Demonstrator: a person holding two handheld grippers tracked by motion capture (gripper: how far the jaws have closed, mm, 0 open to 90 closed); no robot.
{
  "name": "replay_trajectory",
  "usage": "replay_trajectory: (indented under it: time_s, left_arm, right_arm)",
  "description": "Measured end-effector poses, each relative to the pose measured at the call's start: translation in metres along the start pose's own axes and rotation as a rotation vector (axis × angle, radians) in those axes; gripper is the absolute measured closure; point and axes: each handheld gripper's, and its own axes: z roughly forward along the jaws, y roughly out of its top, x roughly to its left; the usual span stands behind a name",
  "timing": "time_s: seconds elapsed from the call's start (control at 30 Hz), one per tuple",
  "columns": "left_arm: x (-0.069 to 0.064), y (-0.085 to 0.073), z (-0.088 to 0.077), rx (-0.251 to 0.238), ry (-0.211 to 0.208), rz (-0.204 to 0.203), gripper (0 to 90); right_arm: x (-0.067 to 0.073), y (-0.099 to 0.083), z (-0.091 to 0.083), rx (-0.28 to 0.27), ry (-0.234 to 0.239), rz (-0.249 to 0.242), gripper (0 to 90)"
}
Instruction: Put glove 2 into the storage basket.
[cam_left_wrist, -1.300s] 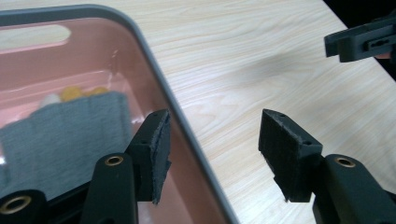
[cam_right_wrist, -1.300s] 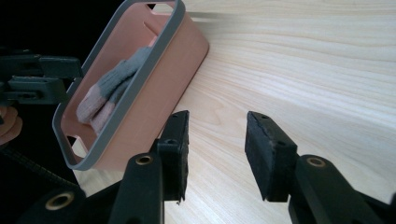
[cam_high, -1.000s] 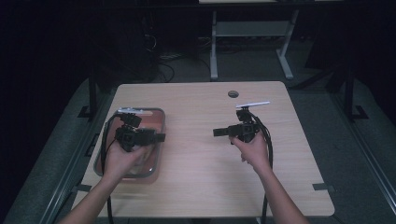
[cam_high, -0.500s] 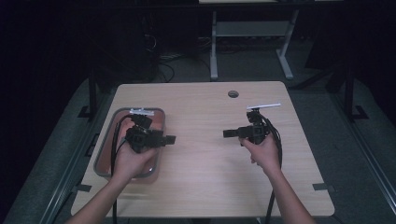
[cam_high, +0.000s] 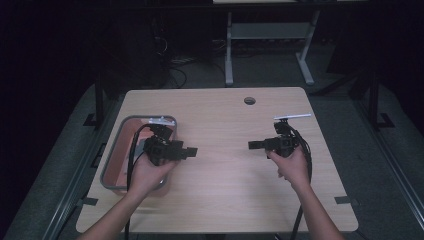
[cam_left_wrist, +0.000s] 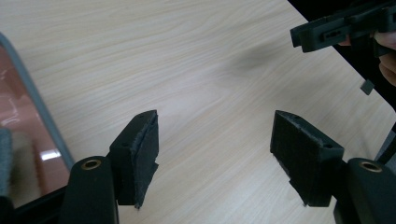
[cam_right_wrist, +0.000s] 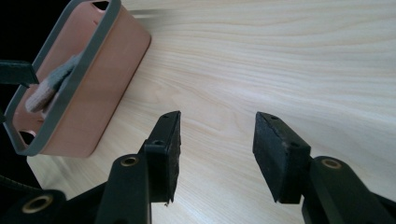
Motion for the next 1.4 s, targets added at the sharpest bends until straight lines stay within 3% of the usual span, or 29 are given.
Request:
replay_trajectory:
  time_s: [0.53,0.83,1.4]
  left_arm:
    - [-0.016,-0.001,0.016,0.014,-0.027,0.03,29.9]
    - [-0.022,-0.007,0.026,0.014,-0.042,0.026,29.0]
    - [-0.039,-0.018,0.033,0.027,-0.064,0.055,28.3]
  right_arm:
    - [-0.018,-0.014,-0.008,-0.001,-0.03,0.012,48.4]
    - [-0.027,-0.022,-0.013,0.009,-0.045,0.025,47.9]
    - [-0.042,-0.043,-0.021,0.012,-0.07,0.038,46.0]
